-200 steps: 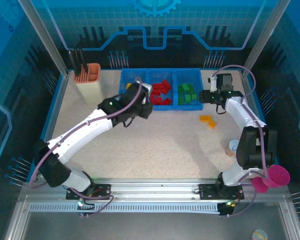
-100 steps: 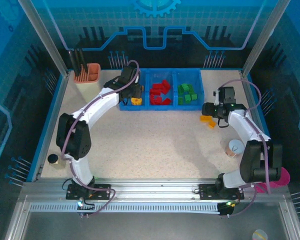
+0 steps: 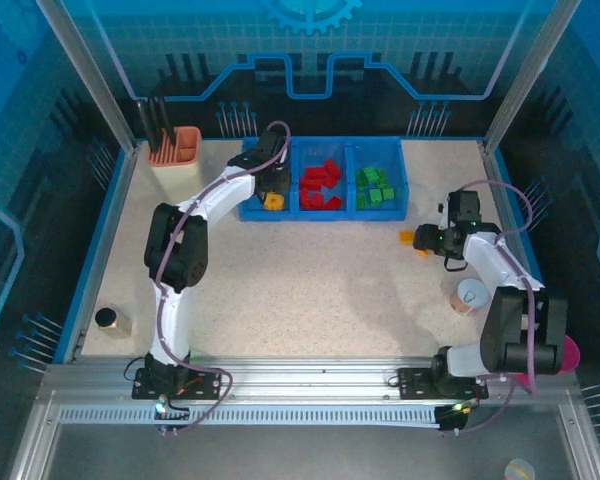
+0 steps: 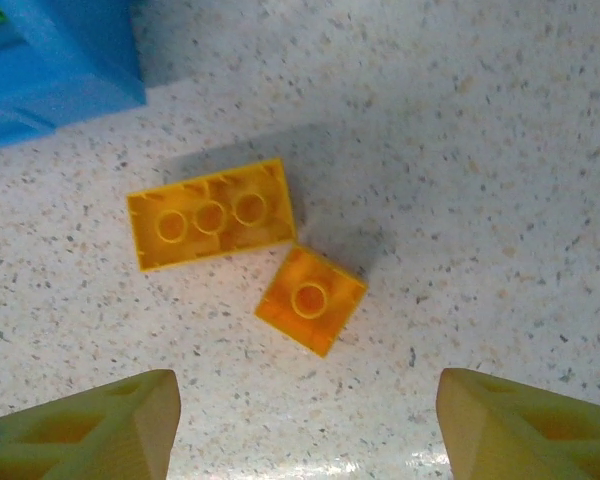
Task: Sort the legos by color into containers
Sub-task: Place the lego in the container.
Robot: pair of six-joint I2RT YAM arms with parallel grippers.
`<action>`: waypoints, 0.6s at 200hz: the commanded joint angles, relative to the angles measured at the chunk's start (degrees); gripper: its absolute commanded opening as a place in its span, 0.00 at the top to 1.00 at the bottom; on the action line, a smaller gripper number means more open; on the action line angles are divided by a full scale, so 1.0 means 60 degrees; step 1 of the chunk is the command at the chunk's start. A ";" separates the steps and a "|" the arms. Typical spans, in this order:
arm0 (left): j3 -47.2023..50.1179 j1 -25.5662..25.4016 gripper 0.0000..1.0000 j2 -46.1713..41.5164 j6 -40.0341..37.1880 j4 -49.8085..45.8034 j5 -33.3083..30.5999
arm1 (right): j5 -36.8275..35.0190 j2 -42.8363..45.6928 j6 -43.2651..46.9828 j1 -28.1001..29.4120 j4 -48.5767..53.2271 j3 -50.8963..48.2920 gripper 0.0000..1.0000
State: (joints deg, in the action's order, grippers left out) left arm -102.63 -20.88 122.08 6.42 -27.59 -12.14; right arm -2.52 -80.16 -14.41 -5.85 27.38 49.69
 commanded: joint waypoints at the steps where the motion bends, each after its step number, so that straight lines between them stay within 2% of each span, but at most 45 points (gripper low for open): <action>1: -0.0285 0.0053 0.56 -0.0081 -0.0165 0.0109 0.0163 | 0.0597 -0.0186 -0.0218 -0.0280 -0.0118 -0.0303 0.31; 9: -0.0155 0.0053 0.50 -0.0218 -0.0211 0.0205 0.0150 | 0.0630 -0.0283 -0.0273 -0.0299 -0.0227 -0.0341 0.32; 51: 0.0054 0.0053 0.38 -0.0668 -0.0533 0.0223 -0.0158 | 0.0909 -0.1074 -0.0421 -0.0300 -0.0699 -0.0242 0.33; 120: 0.0372 0.0053 0.33 -0.1392 -0.0524 0.0204 -0.0038 | 0.0611 -0.1941 -0.0469 -0.0300 -0.0981 0.0068 0.34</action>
State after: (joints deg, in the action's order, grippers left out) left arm -101.69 -20.47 117.62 4.08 -27.11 -12.80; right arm 1.52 -90.78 -16.32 -6.94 22.48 48.42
